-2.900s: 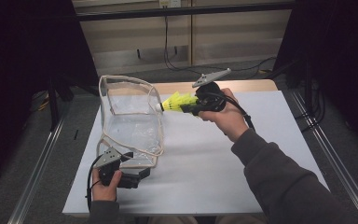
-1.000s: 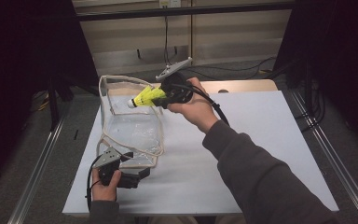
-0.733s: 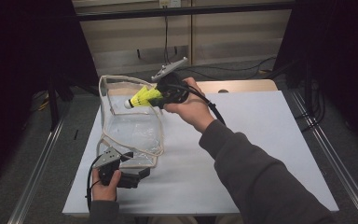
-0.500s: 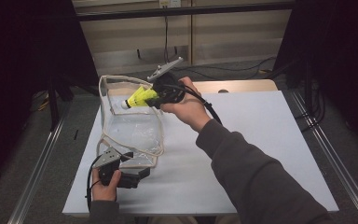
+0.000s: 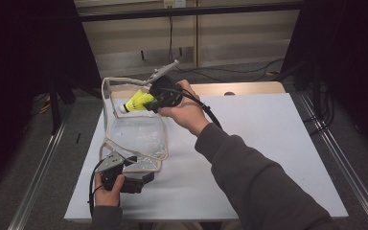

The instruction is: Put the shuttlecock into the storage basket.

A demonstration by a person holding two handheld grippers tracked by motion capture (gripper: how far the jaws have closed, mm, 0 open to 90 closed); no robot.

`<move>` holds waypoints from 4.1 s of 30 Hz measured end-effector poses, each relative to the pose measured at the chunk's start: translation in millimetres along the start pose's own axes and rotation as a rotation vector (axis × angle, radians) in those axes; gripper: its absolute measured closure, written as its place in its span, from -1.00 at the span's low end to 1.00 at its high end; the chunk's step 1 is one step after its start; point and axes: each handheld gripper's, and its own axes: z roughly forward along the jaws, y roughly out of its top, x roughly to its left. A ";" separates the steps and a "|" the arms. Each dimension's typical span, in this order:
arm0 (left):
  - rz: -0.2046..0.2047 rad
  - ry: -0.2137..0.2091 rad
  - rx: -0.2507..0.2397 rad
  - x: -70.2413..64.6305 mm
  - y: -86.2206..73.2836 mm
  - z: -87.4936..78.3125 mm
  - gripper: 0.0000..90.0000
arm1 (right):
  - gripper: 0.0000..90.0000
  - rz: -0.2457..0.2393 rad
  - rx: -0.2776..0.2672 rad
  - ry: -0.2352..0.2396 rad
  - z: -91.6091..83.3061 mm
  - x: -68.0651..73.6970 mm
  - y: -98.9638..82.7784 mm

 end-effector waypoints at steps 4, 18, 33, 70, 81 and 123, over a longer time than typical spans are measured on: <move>-0.001 0.000 -0.002 0.0 -0.1 0.0 -0.96 | 0.83 -0.003 0.007 0.003 4.9 1.3 0.9; -0.002 -0.003 -0.006 0.2 -0.4 0.2 -0.96 | 0.83 -0.014 0.030 0.008 22.8 7.7 2.8; -0.007 -0.006 -0.011 0.4 -0.6 0.4 -0.96 | 0.83 -0.022 0.058 -0.003 39.0 12.7 5.5; -0.012 -0.004 -0.015 0.2 -0.6 0.5 -0.96 | 0.83 0.009 0.109 -0.012 78.5 20.7 6.9; -0.013 -0.005 -0.016 0.2 -0.7 0.5 -0.96 | 0.83 0.000 0.121 -0.012 84.9 25.4 6.2; -0.007 -0.026 -0.004 0.8 -0.4 -1.0 -0.96 | 0.83 0.014 0.159 -0.023 105.0 33.4 3.1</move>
